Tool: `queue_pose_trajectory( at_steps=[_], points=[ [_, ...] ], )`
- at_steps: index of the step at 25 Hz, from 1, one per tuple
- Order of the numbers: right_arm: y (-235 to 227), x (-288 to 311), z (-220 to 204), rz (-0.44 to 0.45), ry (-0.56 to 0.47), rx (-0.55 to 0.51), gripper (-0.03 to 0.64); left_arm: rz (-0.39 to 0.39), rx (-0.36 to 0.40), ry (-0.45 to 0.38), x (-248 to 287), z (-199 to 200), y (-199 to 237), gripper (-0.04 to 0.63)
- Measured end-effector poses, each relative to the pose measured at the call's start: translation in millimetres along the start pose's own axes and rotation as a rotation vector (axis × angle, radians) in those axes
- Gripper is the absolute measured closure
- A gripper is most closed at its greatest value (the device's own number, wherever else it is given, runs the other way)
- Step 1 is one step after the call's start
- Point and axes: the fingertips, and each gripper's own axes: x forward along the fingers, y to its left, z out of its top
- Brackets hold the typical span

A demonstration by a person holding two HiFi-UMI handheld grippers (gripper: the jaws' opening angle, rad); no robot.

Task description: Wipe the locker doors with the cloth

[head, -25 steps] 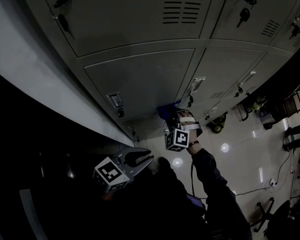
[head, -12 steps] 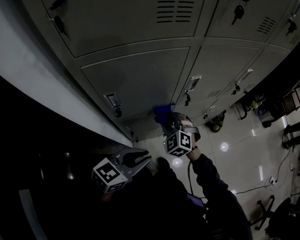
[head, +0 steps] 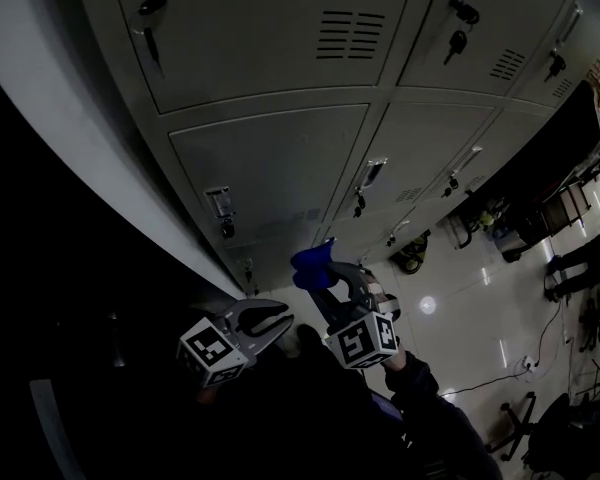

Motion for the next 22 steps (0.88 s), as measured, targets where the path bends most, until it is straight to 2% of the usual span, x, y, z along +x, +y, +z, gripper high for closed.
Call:
queue_pose_trajectory(
  at_steps=[16, 22],
  points=[
    [10, -17, 5, -0.031, 0.029, 0.001, 0.495, -0.016, -0.018, -0.014, -3, -12, -4, 0.551],
    [11, -18, 5, -0.037, 0.031, -0.034, 0.495, -0.017, -0.01, -0.019, -6, -12, -5, 0.551]
  ],
)
